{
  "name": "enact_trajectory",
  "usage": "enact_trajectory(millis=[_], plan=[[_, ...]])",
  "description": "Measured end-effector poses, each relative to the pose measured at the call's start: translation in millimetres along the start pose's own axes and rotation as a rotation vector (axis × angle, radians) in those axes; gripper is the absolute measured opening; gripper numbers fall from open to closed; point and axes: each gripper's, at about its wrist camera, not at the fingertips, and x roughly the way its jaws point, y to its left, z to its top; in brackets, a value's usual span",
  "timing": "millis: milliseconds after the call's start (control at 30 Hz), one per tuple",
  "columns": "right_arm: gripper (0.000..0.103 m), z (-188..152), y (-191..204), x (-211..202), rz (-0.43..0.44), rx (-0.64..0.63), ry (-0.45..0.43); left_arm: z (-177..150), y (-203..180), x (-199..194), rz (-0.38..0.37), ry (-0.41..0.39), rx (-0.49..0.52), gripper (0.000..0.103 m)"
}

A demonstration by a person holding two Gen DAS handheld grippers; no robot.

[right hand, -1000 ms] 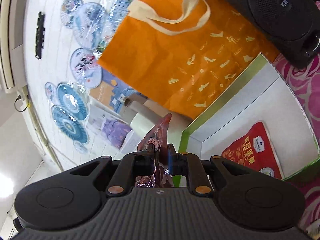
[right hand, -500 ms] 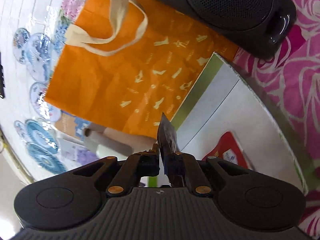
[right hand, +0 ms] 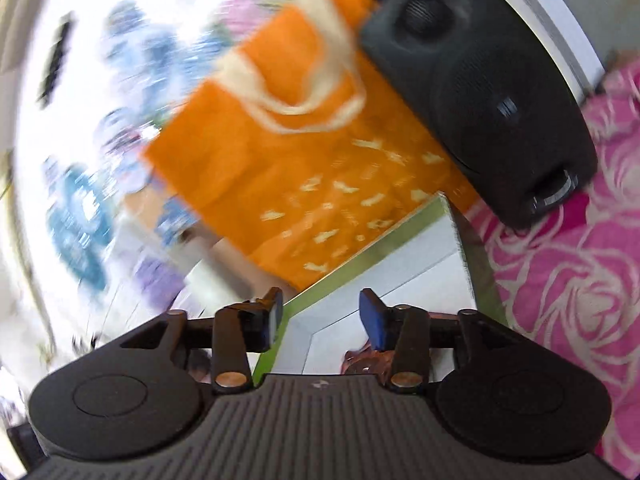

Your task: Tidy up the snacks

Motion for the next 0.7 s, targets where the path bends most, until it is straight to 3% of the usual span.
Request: enact_trajectory(millis=[33,200,400,533,700], plan=[[0.085,-4,7,-10,0.008,-0.039,0.008,-9,4,-12,0.026,-0.007,0.000,0.103],[0.103,-36,37,-61,-0.036,-0.251,0.042,-50,14,-46,0.108,-0.016,0.027,0.102],[0.103,-81,34,-83,-0.201,-0.378,0.108,-75,5,-42,0.026,0.052,0.037,0.102],[0.103,-102,31,-79,-0.227,-0.460,0.198,-87,-4,-33,-0.006,0.081,0.068,0.102],[0.103,-116,45,-58,-0.248,-0.696,0.278,-92,-4,-18,-0.054,0.105,0.029,0.102]])
